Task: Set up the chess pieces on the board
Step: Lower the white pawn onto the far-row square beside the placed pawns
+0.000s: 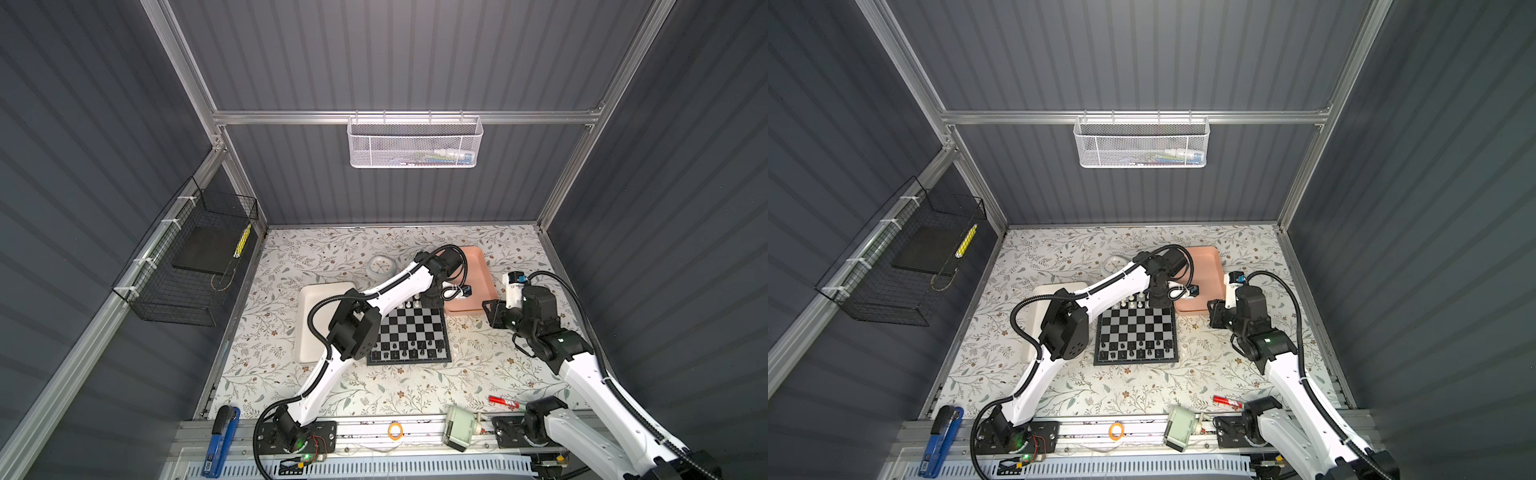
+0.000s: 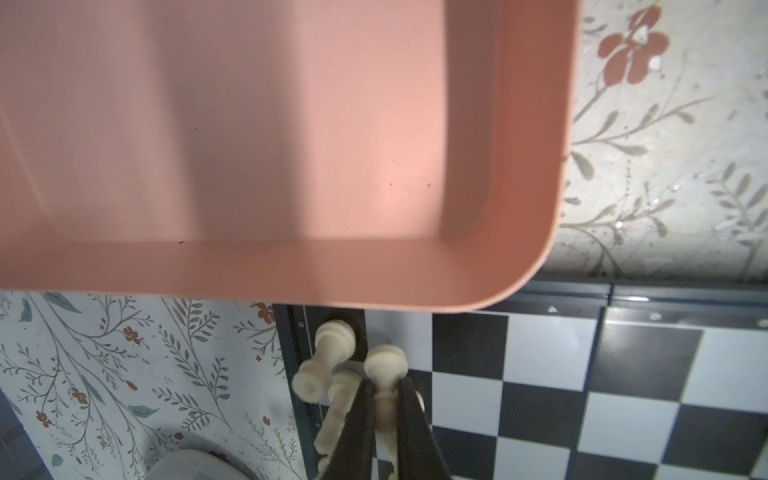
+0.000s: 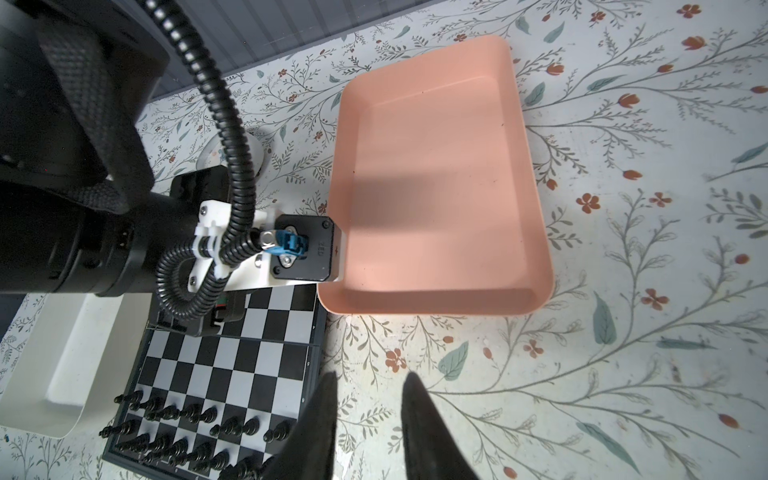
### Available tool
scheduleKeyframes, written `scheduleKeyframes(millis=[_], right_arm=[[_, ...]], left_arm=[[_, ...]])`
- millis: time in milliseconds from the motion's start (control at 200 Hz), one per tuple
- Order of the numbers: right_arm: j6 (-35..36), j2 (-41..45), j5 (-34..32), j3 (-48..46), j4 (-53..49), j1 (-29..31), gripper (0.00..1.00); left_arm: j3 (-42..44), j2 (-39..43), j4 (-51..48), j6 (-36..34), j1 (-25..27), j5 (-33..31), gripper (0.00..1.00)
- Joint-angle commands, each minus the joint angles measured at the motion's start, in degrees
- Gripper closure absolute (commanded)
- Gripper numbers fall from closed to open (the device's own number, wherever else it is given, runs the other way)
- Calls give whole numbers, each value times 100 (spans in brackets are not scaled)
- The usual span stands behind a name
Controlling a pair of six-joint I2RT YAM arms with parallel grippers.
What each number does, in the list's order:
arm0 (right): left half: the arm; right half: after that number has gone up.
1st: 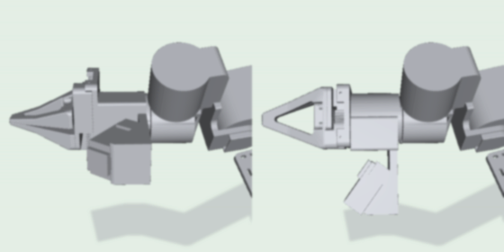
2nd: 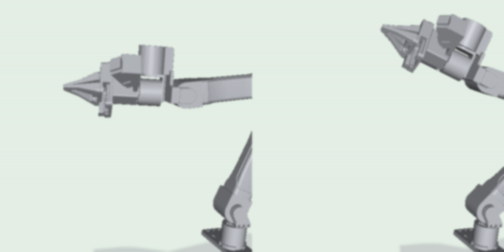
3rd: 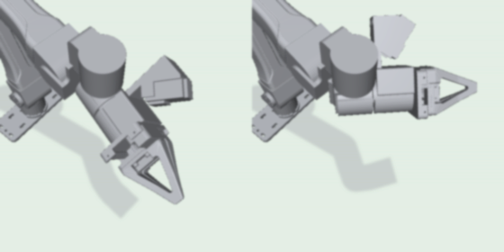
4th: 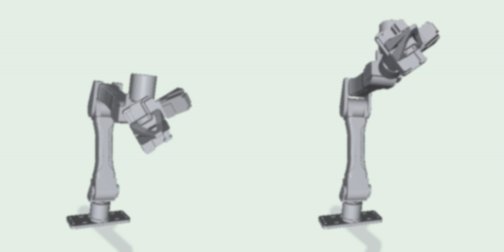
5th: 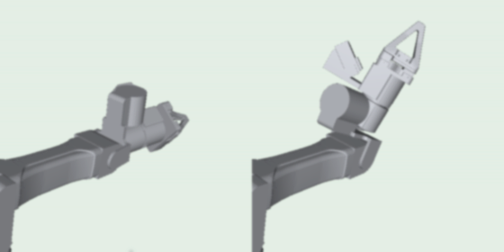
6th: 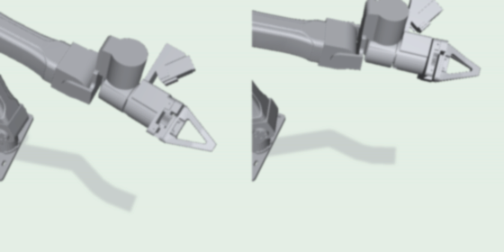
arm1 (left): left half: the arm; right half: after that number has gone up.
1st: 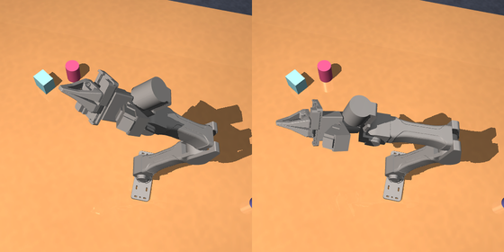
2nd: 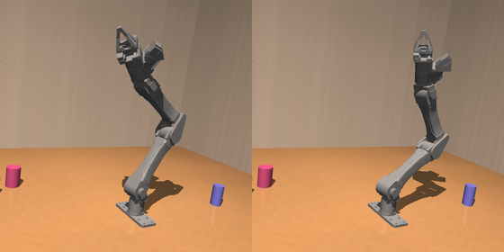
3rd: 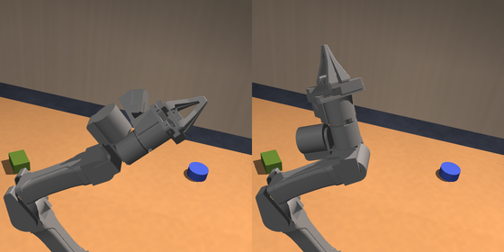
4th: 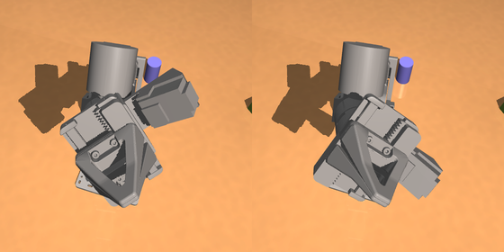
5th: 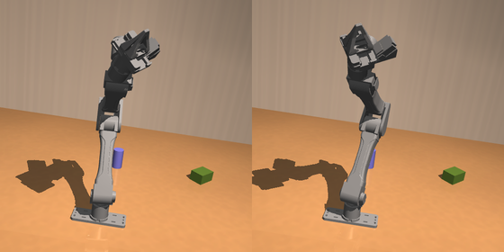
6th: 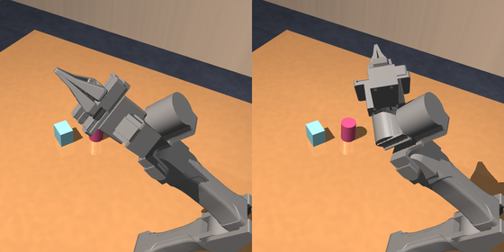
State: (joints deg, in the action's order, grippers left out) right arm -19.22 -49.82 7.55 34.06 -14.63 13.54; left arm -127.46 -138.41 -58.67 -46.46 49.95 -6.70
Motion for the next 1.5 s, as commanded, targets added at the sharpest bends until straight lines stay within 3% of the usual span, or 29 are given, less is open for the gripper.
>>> scheduleKeyframes(millis=[0, 1491], right_arm=[[55, -11, 11, -57, 16, -27, 70], [59, 60, -26, -50, 7, -36, 69]], left_arm=[[-130, -160, -22, -93, 50, -15, 87], [-7, 100, -3, -148, 76, -73, 76]])
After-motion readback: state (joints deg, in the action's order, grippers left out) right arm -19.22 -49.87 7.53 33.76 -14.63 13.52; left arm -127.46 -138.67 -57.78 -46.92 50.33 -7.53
